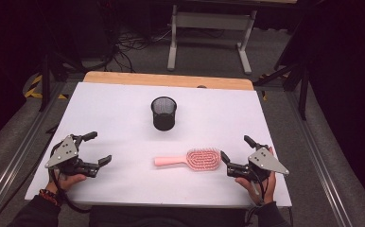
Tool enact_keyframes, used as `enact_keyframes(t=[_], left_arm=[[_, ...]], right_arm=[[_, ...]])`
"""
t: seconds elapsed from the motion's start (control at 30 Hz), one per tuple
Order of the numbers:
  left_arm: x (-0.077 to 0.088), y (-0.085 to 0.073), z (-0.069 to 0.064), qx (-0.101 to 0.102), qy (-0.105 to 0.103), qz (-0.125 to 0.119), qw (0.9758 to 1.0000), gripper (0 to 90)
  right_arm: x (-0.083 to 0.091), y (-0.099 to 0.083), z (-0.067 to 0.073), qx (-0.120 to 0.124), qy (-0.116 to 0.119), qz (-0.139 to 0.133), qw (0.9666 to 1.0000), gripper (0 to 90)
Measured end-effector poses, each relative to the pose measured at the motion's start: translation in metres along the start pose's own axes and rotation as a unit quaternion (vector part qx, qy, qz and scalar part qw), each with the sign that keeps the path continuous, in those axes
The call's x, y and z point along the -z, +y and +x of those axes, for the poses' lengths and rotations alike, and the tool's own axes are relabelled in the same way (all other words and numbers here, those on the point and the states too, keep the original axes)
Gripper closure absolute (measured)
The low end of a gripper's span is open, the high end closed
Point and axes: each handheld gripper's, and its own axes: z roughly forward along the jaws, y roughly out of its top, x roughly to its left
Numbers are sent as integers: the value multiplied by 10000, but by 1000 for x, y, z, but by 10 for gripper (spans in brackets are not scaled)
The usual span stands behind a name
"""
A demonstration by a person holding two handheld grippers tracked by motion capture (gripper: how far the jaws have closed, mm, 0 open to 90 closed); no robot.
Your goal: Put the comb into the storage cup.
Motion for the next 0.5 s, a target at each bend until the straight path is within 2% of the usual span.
enact_keyframes(t=[0.33,0.5], left_arm=[[1,-2,0,-2,-28,74,10000,61],[1,-3,-2,-51,-35,152,9999,61]], right_arm=[[-4,-1,1,18,14,64,10000,94],[-9,2,7,107,-10,150,9998,128]])
